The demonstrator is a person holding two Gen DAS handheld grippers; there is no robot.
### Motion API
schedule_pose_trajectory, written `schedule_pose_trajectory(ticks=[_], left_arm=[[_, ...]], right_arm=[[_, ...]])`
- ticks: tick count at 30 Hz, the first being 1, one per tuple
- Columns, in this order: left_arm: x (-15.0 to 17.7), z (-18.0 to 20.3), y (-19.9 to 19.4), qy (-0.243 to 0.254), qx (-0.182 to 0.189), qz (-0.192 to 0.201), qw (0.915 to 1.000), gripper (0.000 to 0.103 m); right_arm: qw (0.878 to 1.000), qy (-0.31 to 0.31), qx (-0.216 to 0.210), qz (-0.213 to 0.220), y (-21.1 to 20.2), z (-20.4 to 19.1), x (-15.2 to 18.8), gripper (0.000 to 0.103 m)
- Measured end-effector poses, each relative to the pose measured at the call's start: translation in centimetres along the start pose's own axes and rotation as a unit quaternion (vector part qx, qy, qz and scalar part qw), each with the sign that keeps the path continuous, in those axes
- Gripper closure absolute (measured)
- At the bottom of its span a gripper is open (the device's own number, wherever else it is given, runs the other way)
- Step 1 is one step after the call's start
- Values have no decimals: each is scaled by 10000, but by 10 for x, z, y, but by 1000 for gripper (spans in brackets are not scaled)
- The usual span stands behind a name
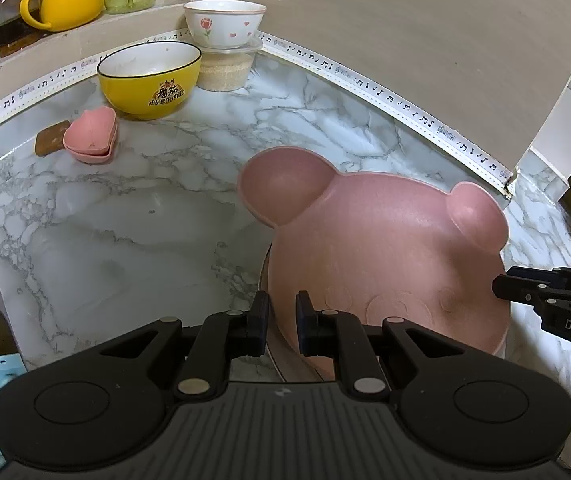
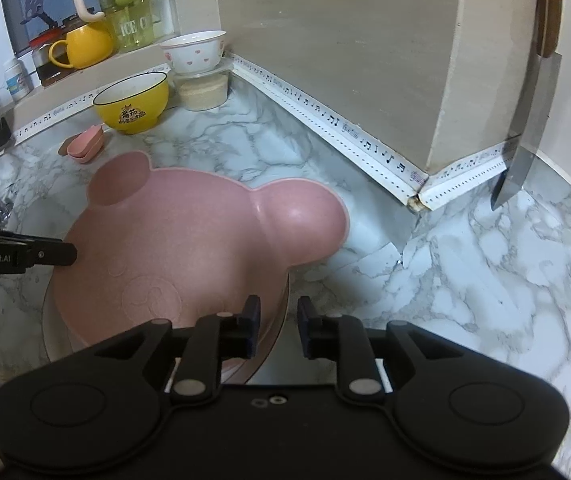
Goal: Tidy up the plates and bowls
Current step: 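Lower the bear plate onto the stacked white plates with both grippers, then open both grippers and pull them back from the bear plate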
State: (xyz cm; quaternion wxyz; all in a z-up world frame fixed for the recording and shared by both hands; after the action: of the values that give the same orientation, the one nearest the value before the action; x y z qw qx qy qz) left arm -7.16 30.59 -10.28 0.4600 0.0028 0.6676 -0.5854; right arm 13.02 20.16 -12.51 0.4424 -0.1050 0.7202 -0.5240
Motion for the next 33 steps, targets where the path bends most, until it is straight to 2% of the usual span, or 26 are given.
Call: schedule_pose_trajectory(ticks=[9, 15, 22, 26, 30, 33], left_arm=[[-2, 10, -27, 180, -42, 363, 9992, 90], [-7, 31, -49, 386, 105, 654, 9971, 89], [-10, 58, -66, 506, 331, 810, 9949, 88], [-11, 71, -76, 571, 421, 936, 9931, 72], [-12, 83, -82, 595, 511, 987, 9920, 71], [-12, 92, -87, 654, 566, 1036, 9909, 68]], right_arm=[[9996, 68, -167, 203, -23, -8, -2, 71], [9987, 81, -328, 376, -45, -15, -4, 67], [9968, 111, -418, 678, -75, -15, -3, 59], [9954, 175, -470, 812, -90, -12, -1, 56], [9941, 227, -483, 947, -104, -8, 1, 53], [9928, 268, -490, 1062, -116, -3, 4, 46]])
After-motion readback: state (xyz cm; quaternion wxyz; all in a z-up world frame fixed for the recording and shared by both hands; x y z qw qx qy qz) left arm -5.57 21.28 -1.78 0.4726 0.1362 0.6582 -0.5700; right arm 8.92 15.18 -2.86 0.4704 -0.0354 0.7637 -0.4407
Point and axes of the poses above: each gripper's, at about its wrist camera, not at the fingertips, and y roughly the way its jaws point, z to its right, x to its underside, the point moved 6 cm from there along y, roughly the way its jaws point, and after that the axes turned 5 degrees about y, right-handed, at the moved point
